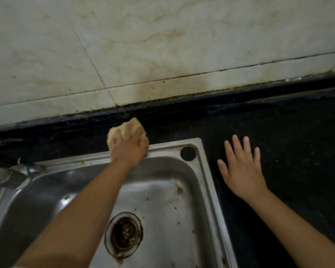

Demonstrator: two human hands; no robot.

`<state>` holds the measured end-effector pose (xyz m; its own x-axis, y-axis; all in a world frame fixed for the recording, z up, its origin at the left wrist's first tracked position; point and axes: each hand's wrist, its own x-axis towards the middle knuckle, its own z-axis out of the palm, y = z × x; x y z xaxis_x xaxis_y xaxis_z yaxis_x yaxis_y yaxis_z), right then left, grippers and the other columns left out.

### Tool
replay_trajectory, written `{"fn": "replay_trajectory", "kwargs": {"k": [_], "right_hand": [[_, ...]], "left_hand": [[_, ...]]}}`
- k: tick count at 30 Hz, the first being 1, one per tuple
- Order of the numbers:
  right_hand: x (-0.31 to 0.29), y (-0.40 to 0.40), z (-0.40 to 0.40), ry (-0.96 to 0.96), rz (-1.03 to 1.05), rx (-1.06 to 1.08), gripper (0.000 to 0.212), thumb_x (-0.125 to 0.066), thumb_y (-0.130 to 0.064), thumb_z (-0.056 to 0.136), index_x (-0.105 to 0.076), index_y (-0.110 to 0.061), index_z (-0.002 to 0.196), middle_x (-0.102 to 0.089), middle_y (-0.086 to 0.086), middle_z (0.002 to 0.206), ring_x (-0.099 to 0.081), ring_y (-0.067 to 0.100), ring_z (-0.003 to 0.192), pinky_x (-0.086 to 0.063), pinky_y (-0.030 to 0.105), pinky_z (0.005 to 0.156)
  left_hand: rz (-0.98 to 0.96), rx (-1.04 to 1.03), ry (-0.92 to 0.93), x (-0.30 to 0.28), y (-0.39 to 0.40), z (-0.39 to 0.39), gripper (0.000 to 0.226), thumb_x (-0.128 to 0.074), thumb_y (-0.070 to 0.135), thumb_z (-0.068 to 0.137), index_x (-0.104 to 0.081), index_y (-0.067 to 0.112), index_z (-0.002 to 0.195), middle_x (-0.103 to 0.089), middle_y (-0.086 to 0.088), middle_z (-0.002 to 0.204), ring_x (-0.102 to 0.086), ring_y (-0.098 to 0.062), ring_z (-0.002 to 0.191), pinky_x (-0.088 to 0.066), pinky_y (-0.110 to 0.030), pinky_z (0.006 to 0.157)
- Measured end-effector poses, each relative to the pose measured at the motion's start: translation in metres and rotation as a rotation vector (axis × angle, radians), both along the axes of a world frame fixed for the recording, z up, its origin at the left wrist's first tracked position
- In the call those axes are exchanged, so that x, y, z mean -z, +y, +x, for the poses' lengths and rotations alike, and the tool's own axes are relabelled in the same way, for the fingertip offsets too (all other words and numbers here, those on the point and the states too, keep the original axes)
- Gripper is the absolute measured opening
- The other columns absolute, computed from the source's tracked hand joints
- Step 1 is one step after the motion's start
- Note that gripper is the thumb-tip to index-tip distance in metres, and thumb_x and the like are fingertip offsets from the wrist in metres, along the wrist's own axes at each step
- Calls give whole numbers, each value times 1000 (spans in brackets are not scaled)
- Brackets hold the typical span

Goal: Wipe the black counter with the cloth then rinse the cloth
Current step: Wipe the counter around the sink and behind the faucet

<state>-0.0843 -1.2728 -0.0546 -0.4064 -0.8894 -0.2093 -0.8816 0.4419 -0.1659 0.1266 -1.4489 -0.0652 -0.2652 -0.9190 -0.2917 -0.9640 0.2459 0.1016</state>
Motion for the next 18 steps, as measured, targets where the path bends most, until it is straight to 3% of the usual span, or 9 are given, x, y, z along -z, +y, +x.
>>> {"fn": "replay_trajectory", "kwargs": {"k": [3,6,11,18], "right_hand": [[2,3,-3,12,7,8,58,-18,-41,98,1,-17,148,12,6,156,16,26,143,7,45,115],[-1,10,-9,21,-6,30,58,-20,-41,98,-1,-17,148,10,7,157,14,26,143,7,45,115],[-3,32,-38,22,-46,107,58,-25,-39,98,-8,-15,147,5,9,157,12,27,144,7,46,115],[4,54,-74,-33,130,212,60,-11,-49,96,7,-24,147,17,4,156,19,25,142,9,50,113]], "left_hand": [[28,-135,-78,-6,-11,36,51,-18,45,98,-7,33,147,8,0,156,6,-31,141,-2,-44,113],[48,-117,-72,-9,-8,28,51,-17,41,99,-5,30,147,9,1,156,8,-28,142,-2,-43,113],[2,230,-20,-1,7,-45,51,-16,36,100,0,25,147,11,0,156,11,-25,142,-2,-40,113],[45,539,58,2,52,-187,51,-16,37,100,2,27,147,13,3,155,15,-20,141,6,-39,112]]}}
